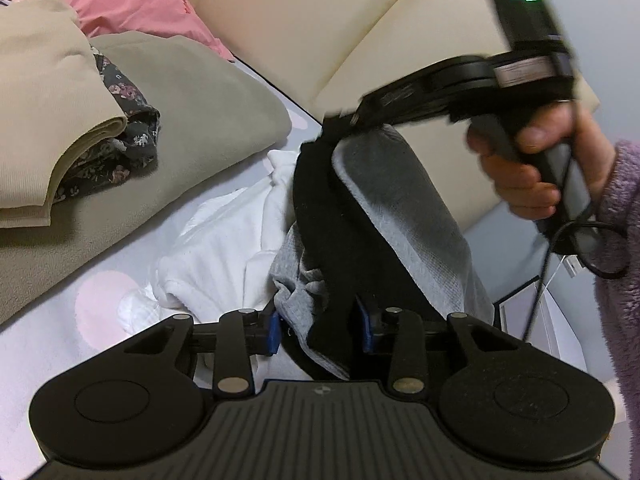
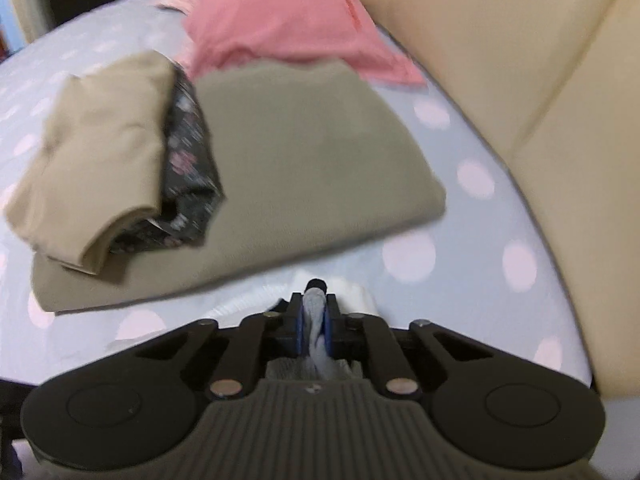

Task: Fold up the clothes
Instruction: 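Carry the folded shirt with both grippers to the clothes stack by the headboard, then lower the folded shirt onto the white clothes stack and open both grippers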

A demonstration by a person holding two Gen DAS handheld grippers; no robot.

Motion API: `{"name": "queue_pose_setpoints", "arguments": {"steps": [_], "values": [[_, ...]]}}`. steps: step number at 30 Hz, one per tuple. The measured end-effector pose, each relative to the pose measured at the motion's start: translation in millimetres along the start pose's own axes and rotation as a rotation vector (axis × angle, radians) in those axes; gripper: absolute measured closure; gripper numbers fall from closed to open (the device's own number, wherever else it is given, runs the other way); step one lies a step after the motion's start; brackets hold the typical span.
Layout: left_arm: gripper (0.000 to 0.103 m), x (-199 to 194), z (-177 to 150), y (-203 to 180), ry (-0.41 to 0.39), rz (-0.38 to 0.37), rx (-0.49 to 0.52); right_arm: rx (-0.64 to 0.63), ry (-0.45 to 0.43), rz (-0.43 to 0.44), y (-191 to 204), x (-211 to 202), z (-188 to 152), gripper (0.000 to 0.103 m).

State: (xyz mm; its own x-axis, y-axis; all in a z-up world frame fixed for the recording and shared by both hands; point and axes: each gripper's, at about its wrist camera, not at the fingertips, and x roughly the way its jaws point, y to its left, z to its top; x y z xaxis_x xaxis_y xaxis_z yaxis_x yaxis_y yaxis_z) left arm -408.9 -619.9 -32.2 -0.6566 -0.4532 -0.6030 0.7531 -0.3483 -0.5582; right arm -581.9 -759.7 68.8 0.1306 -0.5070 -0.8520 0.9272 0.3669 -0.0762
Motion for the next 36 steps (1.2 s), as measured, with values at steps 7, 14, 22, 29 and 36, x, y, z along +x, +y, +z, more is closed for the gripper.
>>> {"name": "queue_pose_setpoints", "arguments": {"steps": [7, 14, 22, 29, 36], "values": [[0.071, -7, -2, -2, -0.002, 0.016, -0.017, -0.047, -0.195, 0.052, 7, -35, -7, 0.086], [0.079, -8, 0, -5, 0.003, 0.053, 0.002, -0.016, -0.222, 0.0, 2, -54, -15, 0.058], [0.086, -6, -3, -6, 0.028, 0.134, 0.037, 0.146, -0.179, -0.116, -43, -82, -102, 0.057], [0.079, -27, -1, -16, -0.024, 0.157, 0.026, 0.243, -0.218, -0.023, -18, -121, -198, 0.077], [0.079, -49, -4, -30, -0.072, 0.192, 0.049, 0.272, -0.227, 0.045, 41, -95, -219, 0.081]]}}
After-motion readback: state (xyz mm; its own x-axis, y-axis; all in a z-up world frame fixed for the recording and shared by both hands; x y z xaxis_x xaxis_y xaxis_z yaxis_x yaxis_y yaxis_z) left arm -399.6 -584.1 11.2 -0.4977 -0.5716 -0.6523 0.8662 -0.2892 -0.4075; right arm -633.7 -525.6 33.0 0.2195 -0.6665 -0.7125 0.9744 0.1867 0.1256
